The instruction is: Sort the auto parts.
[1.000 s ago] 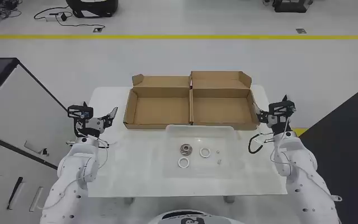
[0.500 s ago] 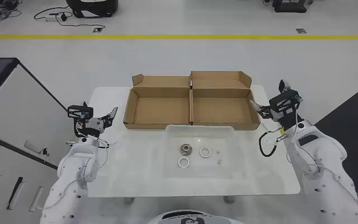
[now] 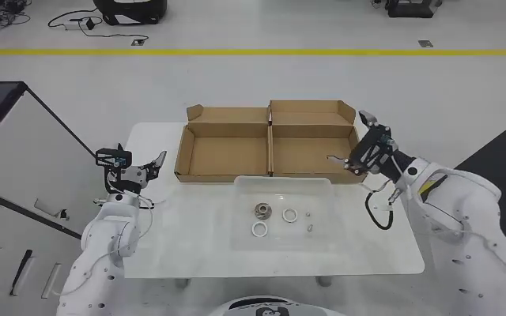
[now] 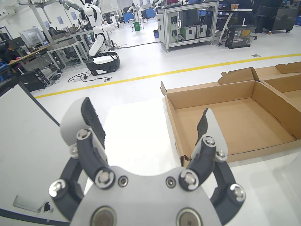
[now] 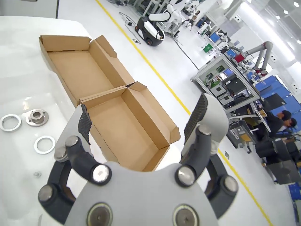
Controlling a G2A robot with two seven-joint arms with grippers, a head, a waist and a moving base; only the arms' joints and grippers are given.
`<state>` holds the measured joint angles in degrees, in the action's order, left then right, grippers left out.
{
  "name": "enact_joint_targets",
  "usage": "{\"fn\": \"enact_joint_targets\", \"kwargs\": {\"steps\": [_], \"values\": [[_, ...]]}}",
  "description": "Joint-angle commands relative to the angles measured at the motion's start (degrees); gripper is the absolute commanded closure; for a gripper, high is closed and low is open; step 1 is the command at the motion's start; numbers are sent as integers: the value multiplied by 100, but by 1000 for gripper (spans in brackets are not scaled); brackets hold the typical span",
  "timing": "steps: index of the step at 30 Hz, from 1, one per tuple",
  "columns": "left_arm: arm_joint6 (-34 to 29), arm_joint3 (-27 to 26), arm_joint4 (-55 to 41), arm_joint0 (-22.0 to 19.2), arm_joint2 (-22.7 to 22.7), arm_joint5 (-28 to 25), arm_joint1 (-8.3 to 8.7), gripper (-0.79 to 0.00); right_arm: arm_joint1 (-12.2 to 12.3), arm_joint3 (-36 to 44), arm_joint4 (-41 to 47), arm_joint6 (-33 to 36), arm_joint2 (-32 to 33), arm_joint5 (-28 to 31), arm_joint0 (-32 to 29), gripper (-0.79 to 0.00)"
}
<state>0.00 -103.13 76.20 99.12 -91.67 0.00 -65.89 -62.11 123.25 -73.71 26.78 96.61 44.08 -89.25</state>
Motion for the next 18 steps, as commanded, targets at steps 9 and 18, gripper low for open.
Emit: {"fn": "enact_joint_targets", "kwargs": {"steps": [9, 18], "values": [[0, 0, 0, 0, 0, 0, 0, -785, 167, 69, 634, 1460, -552, 1392, 792, -785], [0, 0, 0, 0, 0, 0, 0, -785, 651, 105, 592, 1951, -1639, 1392, 1473, -785]]}}
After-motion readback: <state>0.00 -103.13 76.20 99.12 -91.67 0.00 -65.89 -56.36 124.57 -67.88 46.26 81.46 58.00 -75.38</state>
